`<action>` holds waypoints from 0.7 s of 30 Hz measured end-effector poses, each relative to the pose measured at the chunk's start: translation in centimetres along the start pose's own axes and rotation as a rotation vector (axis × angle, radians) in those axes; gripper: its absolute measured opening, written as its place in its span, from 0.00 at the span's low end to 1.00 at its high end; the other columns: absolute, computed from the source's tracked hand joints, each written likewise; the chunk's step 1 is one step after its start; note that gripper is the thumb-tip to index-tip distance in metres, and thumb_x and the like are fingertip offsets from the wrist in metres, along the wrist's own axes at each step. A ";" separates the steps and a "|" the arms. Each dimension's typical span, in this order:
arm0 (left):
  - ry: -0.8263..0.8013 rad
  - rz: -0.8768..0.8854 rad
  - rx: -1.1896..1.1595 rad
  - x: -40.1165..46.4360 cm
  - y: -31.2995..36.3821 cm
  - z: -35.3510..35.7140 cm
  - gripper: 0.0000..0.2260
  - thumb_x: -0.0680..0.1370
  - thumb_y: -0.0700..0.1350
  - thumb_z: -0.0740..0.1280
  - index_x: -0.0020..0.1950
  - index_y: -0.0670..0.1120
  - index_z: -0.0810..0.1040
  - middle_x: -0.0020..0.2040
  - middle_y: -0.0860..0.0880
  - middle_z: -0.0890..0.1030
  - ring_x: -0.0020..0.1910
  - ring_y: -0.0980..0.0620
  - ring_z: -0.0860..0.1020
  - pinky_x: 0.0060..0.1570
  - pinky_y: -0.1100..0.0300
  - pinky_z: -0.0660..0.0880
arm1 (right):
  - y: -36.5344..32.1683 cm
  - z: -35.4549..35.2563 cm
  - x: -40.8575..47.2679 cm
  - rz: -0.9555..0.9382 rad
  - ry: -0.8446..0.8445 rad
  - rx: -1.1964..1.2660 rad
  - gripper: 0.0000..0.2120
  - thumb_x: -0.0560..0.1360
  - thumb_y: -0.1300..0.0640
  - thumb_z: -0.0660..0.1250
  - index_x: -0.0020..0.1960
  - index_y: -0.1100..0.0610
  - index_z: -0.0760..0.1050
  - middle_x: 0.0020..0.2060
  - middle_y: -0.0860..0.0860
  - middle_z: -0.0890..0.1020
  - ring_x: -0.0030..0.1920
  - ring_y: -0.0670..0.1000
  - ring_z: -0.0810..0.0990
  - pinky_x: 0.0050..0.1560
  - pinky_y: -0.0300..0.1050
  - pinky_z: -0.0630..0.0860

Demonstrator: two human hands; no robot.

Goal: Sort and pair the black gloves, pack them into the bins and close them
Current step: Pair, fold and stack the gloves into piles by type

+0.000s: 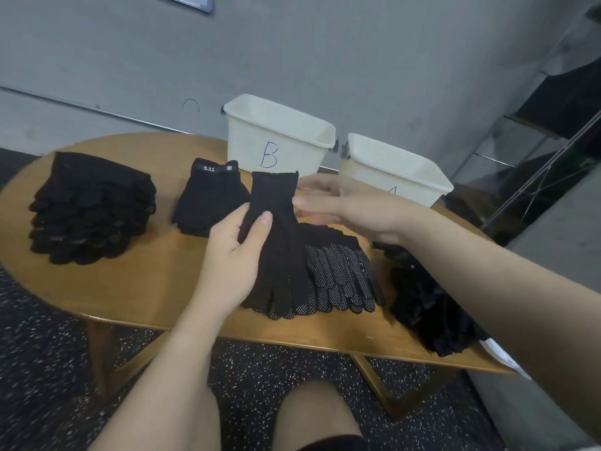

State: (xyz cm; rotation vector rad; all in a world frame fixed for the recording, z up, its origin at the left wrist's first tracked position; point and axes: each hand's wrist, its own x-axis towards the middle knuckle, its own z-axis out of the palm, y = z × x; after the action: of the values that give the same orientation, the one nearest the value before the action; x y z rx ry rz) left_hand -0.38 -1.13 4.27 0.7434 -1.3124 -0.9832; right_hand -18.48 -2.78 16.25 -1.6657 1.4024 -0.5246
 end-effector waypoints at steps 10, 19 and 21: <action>-0.079 -0.301 0.006 0.9 -2.2 0.0 0.07 0.82 0.49 0.69 0.50 0.49 0.86 0.50 0.49 0.88 0.53 0.48 0.86 0.59 0.39 0.80 | 5.2 0.9 1.7 0.051 0.008 0.190 0.14 0.80 0.59 0.71 0.38 0.58 0.72 0.26 0.45 0.80 0.24 0.41 0.77 0.23 0.33 0.71; 0.004 -0.435 0.435 2.9 -5.9 0.3 0.02 0.80 0.46 0.73 0.52 0.50 0.83 0.44 0.56 0.86 0.47 0.56 0.84 0.47 0.60 0.79 | 9.5 0.9 4.4 0.106 0.209 -0.126 0.14 0.81 0.52 0.70 0.41 0.58 0.74 0.40 0.64 0.84 0.25 0.48 0.74 0.29 0.40 0.74; 0.002 -0.417 0.510 3.2 -6.5 0.2 0.03 0.81 0.46 0.72 0.53 0.50 0.83 0.42 0.58 0.86 0.47 0.60 0.82 0.43 0.67 0.74 | 10.4 0.7 4.8 0.110 0.228 -0.215 0.14 0.82 0.50 0.69 0.42 0.57 0.72 0.40 0.65 0.81 0.21 0.45 0.70 0.30 0.38 0.73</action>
State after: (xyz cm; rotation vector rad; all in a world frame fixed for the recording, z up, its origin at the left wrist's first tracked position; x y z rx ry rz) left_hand -1.72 -6.70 -0.08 1.4511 -1.4559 -0.9743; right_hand -22.50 -6.89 6.33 -1.7257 1.7587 -0.5287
